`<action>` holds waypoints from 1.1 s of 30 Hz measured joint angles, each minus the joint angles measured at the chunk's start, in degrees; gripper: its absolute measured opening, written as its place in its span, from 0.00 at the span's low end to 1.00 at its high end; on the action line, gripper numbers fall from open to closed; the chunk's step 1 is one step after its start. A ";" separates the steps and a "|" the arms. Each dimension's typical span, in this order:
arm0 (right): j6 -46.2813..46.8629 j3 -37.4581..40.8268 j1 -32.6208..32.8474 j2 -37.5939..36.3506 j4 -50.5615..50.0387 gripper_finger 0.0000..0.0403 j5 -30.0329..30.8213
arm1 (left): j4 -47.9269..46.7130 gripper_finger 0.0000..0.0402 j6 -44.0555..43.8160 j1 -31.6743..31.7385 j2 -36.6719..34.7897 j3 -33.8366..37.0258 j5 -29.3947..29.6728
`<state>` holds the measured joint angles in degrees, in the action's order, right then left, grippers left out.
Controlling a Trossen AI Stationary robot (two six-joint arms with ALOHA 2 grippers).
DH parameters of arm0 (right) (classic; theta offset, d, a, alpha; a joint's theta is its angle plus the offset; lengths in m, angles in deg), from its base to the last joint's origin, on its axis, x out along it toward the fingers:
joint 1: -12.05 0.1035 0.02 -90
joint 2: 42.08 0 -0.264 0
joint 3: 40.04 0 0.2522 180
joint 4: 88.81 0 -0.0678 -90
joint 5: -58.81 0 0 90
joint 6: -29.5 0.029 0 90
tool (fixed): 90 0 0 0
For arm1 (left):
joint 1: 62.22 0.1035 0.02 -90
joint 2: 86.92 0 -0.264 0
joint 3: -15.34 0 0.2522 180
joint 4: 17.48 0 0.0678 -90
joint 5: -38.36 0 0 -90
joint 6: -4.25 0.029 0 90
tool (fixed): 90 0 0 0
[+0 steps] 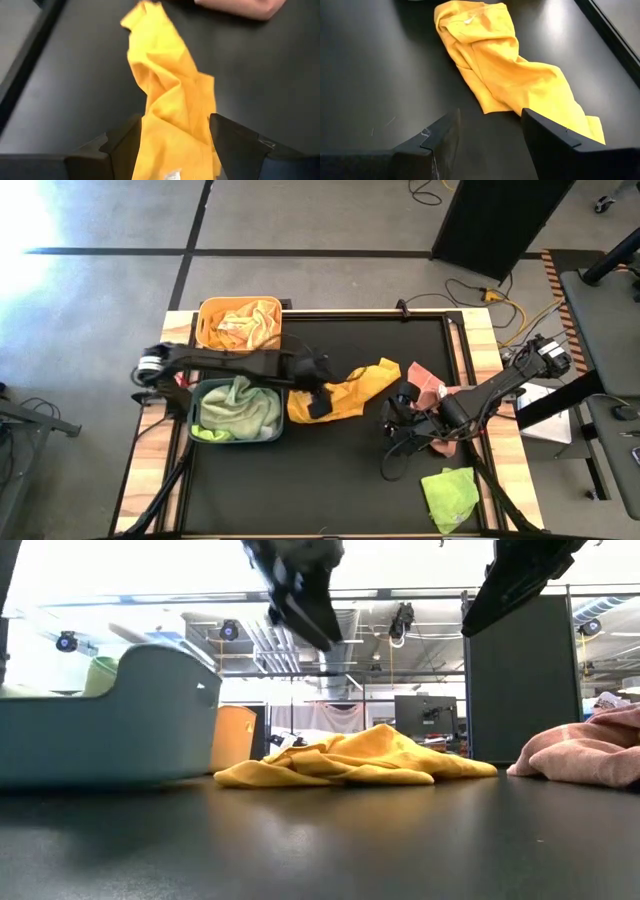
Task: Sort microfiber towel by color & place in baskets
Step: Put the yellow towel into the yellow bin
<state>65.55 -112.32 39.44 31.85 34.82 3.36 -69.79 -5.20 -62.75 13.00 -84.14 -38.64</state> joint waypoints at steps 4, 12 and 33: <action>0.00 0.26 0.00 0.00 -0.01 0.50 0.00 | 0.43 0.55 -0.10 -0.59 -8.35 4.78 0.09; 0.40 0.70 0.00 0.00 -0.07 0.50 0.02 | -9.60 0.55 -3.87 -2.32 -28.28 17.54 -3.68; -0.04 0.70 -0.04 0.00 0.33 0.50 6.05 | 9.80 0.52 -10.27 -3.41 -29.00 40.02 -4.77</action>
<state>65.51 -111.63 39.40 31.85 35.15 9.41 -59.99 -15.47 -66.16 -15.99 -44.11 -43.41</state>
